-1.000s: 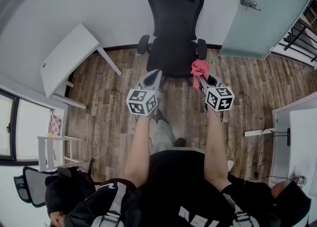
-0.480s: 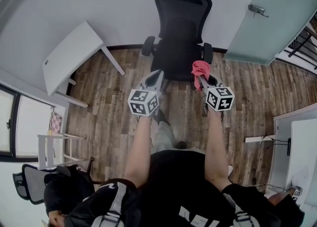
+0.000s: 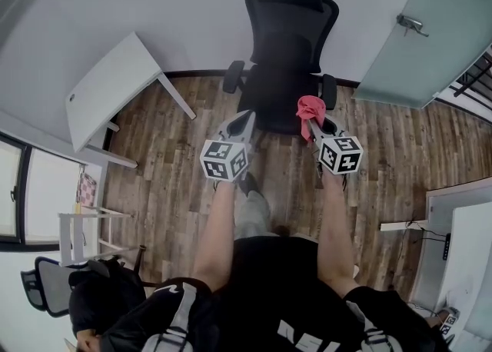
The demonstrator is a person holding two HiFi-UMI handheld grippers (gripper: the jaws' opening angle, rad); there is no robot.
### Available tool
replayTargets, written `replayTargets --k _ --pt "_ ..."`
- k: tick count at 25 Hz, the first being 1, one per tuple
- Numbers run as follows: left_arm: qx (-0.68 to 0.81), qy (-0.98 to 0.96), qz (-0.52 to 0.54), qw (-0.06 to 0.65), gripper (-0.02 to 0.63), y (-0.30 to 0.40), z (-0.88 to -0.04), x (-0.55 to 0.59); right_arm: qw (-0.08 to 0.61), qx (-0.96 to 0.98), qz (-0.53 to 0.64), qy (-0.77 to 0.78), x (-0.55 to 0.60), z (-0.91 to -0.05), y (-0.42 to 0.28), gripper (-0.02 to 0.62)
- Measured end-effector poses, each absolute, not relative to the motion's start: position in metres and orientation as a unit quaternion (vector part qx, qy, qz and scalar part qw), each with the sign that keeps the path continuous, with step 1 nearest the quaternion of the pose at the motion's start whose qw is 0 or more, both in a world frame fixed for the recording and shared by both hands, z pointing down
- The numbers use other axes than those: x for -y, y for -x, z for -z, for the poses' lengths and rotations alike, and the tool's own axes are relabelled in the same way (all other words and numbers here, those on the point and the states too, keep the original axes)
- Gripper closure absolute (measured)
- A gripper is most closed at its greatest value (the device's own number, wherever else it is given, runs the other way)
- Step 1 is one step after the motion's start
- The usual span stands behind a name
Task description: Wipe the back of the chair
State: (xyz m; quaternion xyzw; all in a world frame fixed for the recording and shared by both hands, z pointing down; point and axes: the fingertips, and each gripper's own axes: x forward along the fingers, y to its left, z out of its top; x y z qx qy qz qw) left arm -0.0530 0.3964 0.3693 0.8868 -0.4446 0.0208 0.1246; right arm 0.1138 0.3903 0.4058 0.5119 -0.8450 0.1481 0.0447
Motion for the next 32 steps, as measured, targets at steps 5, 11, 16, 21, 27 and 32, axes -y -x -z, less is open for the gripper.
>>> replayTargets --k 5,11,16,21,27,32 --pt "0.446 -0.886 -0.027 0.128 0.583 0.054 -0.375 -0.358 0.043 0.845 -0.154 -0.510 -0.351 -0.411 -0.112 0.525" --pt "0.447 -0.884 -0.029 0.131 0.583 0.059 -0.379 -0.302 0.045 0.846 -0.161 -0.506 -0.296 -0.418 -0.105 0.525" --pt "0.445 -0.884 -0.036 0.137 0.583 0.073 -0.383 -0.256 0.048 0.847 -0.170 -0.501 -0.247 -0.422 -0.086 0.524" --pt "0.450 -0.881 -0.035 0.143 0.583 0.094 -0.384 -0.205 0.062 0.848 -0.172 -0.498 -0.195 -0.424 -0.062 0.525" --pt "0.449 -0.881 -0.036 0.142 0.583 0.121 -0.379 -0.153 0.065 0.847 -0.176 -0.498 -0.133 -0.421 -0.033 0.525" --pt "0.455 -0.878 -0.039 0.144 0.583 0.149 -0.380 -0.119 0.068 0.845 -0.178 -0.500 -0.094 -0.422 -0.010 0.525"
